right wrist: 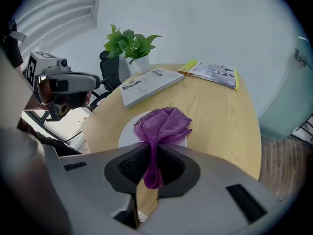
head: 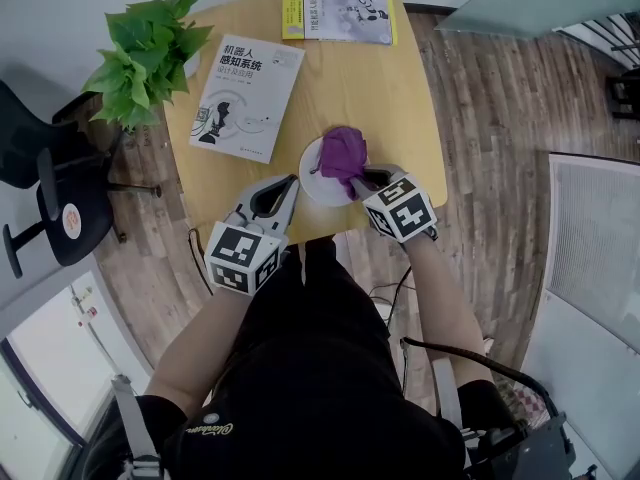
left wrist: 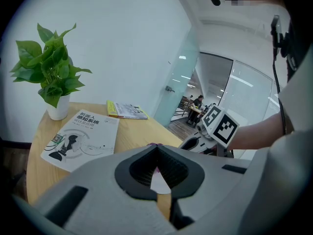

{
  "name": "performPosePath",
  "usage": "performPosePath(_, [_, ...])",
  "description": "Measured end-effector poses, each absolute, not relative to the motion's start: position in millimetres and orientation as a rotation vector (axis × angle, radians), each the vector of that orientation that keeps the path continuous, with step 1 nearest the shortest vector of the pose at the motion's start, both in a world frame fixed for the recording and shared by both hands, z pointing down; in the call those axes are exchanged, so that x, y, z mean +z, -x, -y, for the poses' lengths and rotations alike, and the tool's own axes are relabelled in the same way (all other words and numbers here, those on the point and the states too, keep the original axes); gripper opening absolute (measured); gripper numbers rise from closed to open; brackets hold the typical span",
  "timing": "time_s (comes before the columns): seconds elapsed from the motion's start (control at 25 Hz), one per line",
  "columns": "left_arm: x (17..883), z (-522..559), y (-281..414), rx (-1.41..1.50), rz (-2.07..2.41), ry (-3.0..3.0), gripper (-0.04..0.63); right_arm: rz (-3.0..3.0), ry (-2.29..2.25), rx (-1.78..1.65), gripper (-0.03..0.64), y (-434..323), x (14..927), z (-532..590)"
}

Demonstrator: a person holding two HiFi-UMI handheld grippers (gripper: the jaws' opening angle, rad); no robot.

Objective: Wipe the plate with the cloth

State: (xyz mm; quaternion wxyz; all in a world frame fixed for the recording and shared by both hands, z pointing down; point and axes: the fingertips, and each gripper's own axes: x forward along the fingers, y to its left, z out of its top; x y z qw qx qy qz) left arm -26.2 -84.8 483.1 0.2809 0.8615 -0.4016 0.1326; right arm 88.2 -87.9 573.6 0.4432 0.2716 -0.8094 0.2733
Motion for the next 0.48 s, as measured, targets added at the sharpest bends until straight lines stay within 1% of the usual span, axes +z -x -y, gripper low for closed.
performPosePath(0.48, [485,83,27,0.368,1.065,-2.313,0.002,2.01,-0.503,0.693,0.041,-61,579,30])
